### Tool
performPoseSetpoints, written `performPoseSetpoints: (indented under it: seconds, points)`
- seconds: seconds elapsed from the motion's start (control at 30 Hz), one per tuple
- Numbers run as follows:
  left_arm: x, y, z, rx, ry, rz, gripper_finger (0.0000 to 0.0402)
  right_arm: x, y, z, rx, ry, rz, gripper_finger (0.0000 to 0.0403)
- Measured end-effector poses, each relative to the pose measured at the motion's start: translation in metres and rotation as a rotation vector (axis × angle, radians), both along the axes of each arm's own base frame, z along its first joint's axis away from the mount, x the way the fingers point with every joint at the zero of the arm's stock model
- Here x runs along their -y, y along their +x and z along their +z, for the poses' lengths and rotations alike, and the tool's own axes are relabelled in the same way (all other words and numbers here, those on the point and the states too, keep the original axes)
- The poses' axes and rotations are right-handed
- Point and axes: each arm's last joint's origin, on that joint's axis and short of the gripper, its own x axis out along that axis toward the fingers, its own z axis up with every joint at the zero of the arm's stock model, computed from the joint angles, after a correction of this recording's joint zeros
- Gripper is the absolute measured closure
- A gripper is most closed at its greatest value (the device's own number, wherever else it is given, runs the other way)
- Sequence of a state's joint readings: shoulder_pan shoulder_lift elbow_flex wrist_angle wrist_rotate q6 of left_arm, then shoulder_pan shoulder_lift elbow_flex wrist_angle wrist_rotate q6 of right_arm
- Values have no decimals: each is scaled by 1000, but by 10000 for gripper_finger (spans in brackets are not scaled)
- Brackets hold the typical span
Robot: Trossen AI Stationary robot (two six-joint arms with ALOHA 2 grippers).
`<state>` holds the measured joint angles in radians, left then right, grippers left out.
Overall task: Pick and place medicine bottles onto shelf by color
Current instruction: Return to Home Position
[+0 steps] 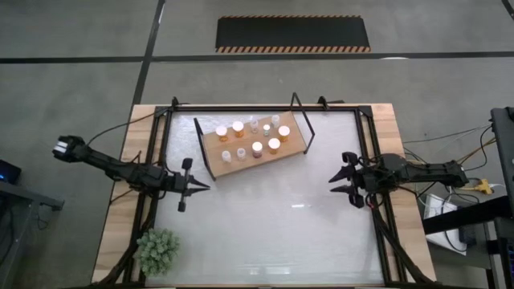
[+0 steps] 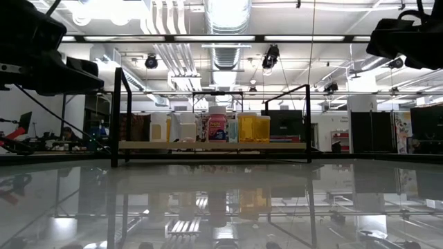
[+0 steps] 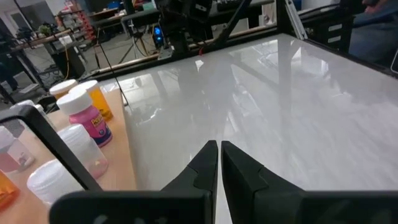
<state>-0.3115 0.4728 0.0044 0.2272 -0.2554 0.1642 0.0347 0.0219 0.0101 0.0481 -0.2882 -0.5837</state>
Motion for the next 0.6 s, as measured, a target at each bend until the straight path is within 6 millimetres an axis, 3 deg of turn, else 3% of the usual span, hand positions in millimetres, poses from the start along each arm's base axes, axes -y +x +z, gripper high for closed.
performPoseSetpoints:
  seconds: [0.6]
  points:
    - [1, 3, -10, -89, 29, -1, 398, 0, 0, 1, -27, 108, 4, 266]
